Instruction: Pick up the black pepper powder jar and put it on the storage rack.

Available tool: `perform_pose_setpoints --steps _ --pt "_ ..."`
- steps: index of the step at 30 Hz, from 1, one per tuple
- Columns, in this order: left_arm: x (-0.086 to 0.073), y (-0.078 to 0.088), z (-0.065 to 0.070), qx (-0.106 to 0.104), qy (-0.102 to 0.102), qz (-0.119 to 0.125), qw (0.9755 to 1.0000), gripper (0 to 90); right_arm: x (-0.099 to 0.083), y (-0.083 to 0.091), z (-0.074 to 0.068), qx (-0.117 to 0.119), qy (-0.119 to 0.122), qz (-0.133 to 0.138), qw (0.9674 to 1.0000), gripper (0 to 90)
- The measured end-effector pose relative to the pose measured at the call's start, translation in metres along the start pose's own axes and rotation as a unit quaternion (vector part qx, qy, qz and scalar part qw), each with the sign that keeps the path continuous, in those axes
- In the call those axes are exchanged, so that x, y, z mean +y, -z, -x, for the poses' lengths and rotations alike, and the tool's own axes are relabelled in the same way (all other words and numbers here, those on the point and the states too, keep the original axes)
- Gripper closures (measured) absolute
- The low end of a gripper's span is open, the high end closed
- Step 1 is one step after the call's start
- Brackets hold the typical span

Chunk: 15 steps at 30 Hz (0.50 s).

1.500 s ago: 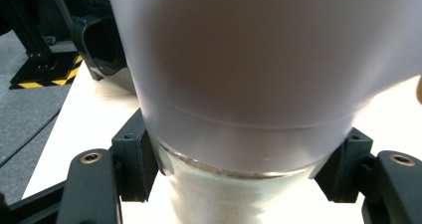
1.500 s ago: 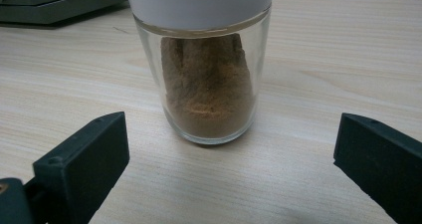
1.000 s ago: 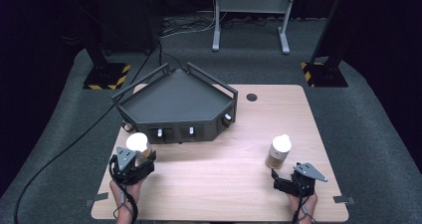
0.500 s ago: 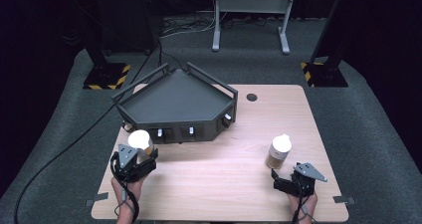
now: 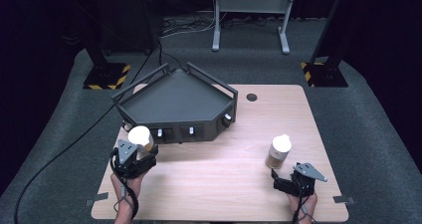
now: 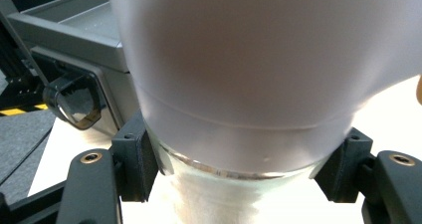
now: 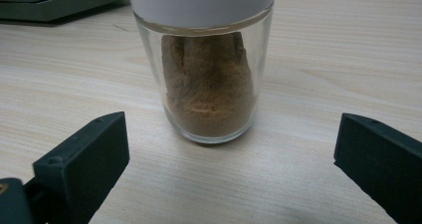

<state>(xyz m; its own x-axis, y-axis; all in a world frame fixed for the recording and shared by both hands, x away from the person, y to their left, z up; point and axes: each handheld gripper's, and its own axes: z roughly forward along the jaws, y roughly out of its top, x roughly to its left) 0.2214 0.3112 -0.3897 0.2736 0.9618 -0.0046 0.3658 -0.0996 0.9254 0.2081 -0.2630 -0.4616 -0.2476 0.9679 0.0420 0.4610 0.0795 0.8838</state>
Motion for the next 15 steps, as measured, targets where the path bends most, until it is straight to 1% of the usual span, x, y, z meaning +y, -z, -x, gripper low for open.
perform_pose_setpoints --steps 15 --pt "0.011 -0.004 0.002 -0.011 -0.005 0.004 0.9999 30.9 0.0 0.0 0.0 0.001 0.001 -0.001 1.0 0.0"
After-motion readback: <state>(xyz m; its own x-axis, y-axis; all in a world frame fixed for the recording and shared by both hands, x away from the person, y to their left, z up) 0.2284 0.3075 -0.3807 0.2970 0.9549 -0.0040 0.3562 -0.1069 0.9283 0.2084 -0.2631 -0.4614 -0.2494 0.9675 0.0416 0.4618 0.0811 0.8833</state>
